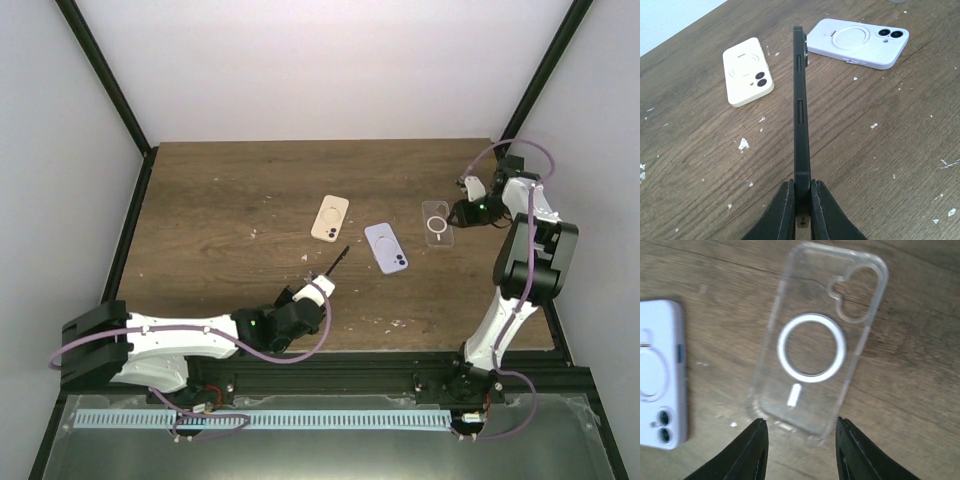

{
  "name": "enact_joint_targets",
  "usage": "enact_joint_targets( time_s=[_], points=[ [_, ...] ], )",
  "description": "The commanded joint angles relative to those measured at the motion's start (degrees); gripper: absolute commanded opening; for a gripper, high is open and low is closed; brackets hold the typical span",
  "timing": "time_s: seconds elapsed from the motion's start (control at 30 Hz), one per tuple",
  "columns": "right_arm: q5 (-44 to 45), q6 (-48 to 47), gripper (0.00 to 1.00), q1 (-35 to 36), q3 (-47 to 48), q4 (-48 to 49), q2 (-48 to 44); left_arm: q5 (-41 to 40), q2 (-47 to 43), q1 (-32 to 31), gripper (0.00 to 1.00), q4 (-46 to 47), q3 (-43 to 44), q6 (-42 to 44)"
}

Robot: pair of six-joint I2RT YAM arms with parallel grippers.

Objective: Take the phone out of the phone case
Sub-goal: Place the phone case at the center of the board, then move the phone to the center of the board.

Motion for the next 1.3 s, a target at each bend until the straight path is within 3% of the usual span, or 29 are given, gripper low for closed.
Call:
enact_joint_targets(
  time_s=[0.0, 0.17, 0.3, 0.6, 0.97, 1.07, 1.27],
  points=[
    [-7.73, -0.32, 0.38, 2.47, -3.71, 1.31, -7.43, -3.07, -3.72, -0.3, 0.0, 0.64, 0.44, -1.34],
    [-9.99, 0.38, 0.38, 8.61, -6.63, 1.9, -5.52, -4.2, -6.15, -0.29, 0.0, -1.88, -0.26, -3.15],
    [-10.96, 1.59, 0.51, 12.74, -6.91, 3.32, -1.73, -5.37, -8.86, -0.29, 0.0, -3.9, -0.78, -4.16],
    [-11.78, 6.81, 0.52, 20.96, -7.77, 5.55, 4.84, -7.61, -14.75, -0.29, 0.0, -7.4, -2.21, -5.7],
    [-32.78, 8.93, 0.51, 36.48, -10.25, 1.64, 5.36, -9.7, -16.87, -0.2, 0.0, -9.16, -1.93, -5.39],
    [-33.41, 8.8, 0.51, 34.4, -9.15, 1.82, 3.06, -9.61, -14.6, 0.0, 0.0, -8.43, -0.21, -3.65],
    [-31.42, 9.3, 0.51, 19.12, -12.43, 4.79, -7.02, -5.53, -4.87, 2.89, 0.0, -3.51, 4.81, 0.89]
  ],
)
